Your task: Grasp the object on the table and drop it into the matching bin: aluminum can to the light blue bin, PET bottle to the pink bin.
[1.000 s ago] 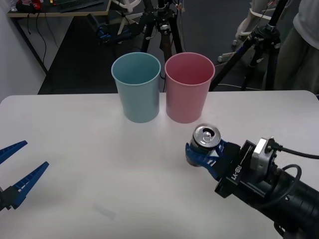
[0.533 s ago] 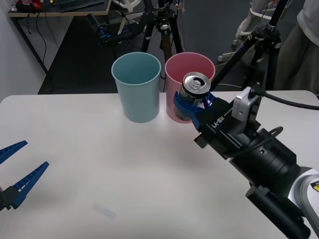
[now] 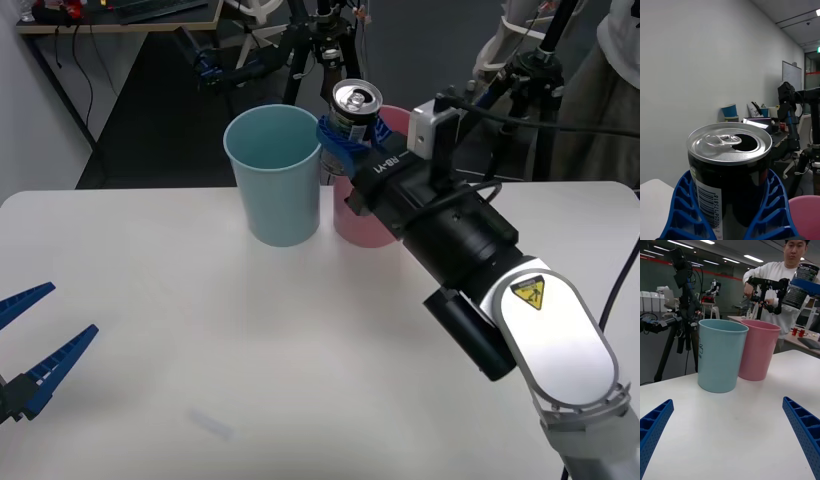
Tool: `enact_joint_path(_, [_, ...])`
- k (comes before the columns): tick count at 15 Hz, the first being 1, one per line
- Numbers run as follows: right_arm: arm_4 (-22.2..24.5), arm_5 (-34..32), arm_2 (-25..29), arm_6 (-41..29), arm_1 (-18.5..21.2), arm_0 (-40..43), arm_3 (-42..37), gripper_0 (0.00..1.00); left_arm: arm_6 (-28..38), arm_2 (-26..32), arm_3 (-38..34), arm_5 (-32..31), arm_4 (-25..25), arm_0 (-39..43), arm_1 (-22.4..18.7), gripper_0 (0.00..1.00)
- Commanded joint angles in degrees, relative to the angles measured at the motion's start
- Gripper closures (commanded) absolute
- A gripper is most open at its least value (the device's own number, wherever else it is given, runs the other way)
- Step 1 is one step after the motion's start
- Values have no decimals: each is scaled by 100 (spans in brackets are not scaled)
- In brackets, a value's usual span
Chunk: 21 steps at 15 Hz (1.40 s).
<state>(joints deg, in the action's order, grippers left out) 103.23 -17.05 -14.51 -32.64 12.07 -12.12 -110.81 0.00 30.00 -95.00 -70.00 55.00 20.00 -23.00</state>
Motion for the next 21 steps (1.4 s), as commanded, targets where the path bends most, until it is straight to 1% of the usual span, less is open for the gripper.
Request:
enact_joint_path(1, [557,35,27,-419,-310,-572,569,100,0,0,0,0,0,0,0,0])
enact_joint_path(4, [1032,132,44,-779,-548,-1134,1149,100,0,0,0,0,0,0,0,0])
enact_joint_path(5, [1102,149,44,-797,-609,-1275,1316,100,0,0,0,0,0,0,0,0])
enact_joint_path(15, [1155,809,9,-753,-1005,-3165,3900,100,0,0,0,0,0,0,0,0])
enact_joint_path(18, [1155,905,18,-735,-1005,-3525,4436,100,0,0,0,0,0,0,0,0])
enact_joint_path(21, [1173,914,9,-726,-1005,-3595,4559,100,0,0,0,0,0,0,0,0])
